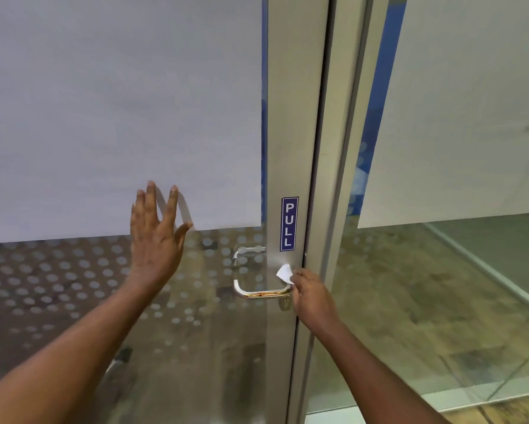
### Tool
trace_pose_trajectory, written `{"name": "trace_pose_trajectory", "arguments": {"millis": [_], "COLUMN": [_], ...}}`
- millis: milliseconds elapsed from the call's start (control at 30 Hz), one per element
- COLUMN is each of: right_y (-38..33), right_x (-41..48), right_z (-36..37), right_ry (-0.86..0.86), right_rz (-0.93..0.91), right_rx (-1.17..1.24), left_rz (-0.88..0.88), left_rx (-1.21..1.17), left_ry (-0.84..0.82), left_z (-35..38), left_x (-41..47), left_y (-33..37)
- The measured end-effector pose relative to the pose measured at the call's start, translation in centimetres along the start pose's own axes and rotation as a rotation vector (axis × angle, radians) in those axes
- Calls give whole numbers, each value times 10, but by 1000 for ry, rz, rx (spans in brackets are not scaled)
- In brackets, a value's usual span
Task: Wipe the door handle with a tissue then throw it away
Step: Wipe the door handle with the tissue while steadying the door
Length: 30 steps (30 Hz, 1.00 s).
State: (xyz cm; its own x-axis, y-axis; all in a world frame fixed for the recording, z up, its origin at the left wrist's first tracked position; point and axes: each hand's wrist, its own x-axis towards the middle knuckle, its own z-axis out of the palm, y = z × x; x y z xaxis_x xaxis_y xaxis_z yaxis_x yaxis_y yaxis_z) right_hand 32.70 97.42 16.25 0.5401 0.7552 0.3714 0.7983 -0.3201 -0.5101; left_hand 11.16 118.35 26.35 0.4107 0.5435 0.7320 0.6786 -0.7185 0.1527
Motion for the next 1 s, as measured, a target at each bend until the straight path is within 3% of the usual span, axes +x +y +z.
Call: {"name": "trace_pose_trajectory", "arguments": {"millis": [400,767,1000], "right_y": [0,11,6], "right_x": [-15,-13,-10], "right_z": [11,-4,-1], "right_ry": [-26,-349,-150], "right_rz": [-71,-214,-261], "right_rx": [89,-161,-142], "left_rz": [13,44,56], "left_rx": [123,135,138], "left_ry": [-67,-62,-70], "left_z": [20,16,16], "left_x": [-1,-1,-2], "left_y": [-11,-9,-9]}}
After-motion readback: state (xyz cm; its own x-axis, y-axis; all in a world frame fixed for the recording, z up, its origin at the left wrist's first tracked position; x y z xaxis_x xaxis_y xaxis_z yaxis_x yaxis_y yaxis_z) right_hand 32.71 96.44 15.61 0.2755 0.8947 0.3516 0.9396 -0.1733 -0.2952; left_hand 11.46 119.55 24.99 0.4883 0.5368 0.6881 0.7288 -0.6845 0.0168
